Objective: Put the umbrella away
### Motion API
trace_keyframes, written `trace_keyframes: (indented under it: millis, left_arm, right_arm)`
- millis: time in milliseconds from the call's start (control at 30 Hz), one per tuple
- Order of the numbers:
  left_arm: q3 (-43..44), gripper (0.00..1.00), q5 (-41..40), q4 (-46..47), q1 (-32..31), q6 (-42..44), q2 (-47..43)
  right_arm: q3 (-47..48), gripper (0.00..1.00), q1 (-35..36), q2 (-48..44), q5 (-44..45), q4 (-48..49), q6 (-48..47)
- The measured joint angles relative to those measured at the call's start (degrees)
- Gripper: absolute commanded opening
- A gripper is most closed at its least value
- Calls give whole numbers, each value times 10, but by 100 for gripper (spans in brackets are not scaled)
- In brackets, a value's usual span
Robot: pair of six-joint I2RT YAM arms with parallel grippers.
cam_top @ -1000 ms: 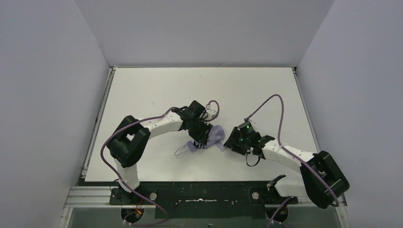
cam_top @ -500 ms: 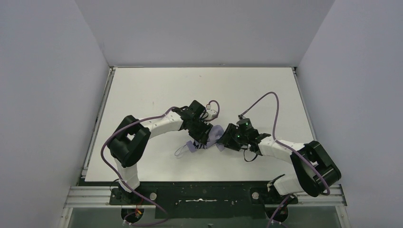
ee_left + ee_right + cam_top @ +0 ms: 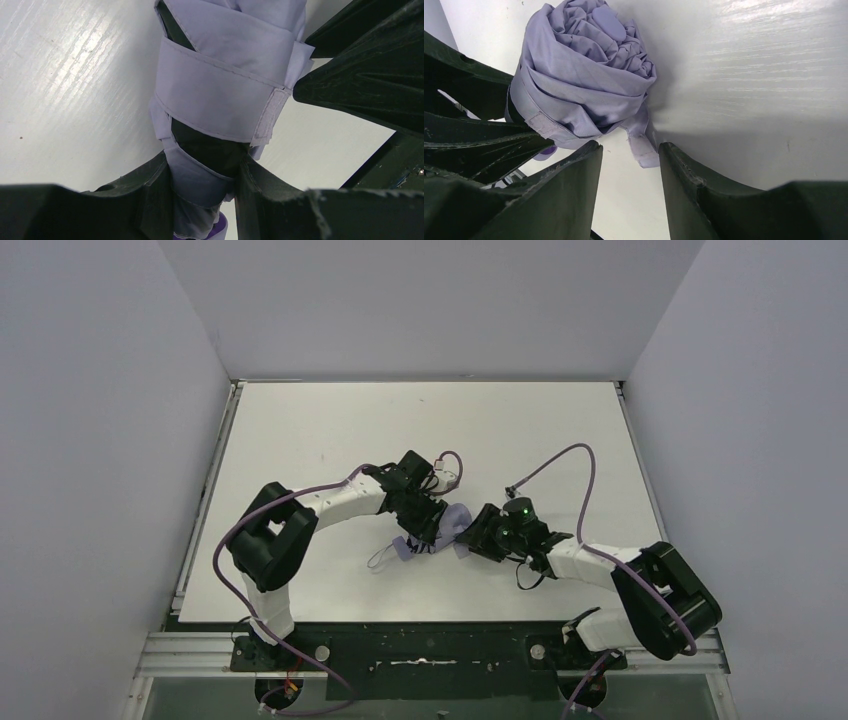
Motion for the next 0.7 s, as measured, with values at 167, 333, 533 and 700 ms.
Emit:
trace_keyframes:
  millis: [167,333,533,700]
  left_arm:
    - [4,0,0,-4,0,0,2]
    - [5,0,0,-6,0,1,3]
    - [6,0,0,-8,0,1,4]
    - [6,0,0,-8,0,1,4]
  right_arm:
    - [0,47,0,5,-14,13,-29]
    - [-1,46,0,22,-31,43,-41]
    - [-12,44,0,50,-55,112,-31]
    - [-24,37,1,50,-50,126,-12]
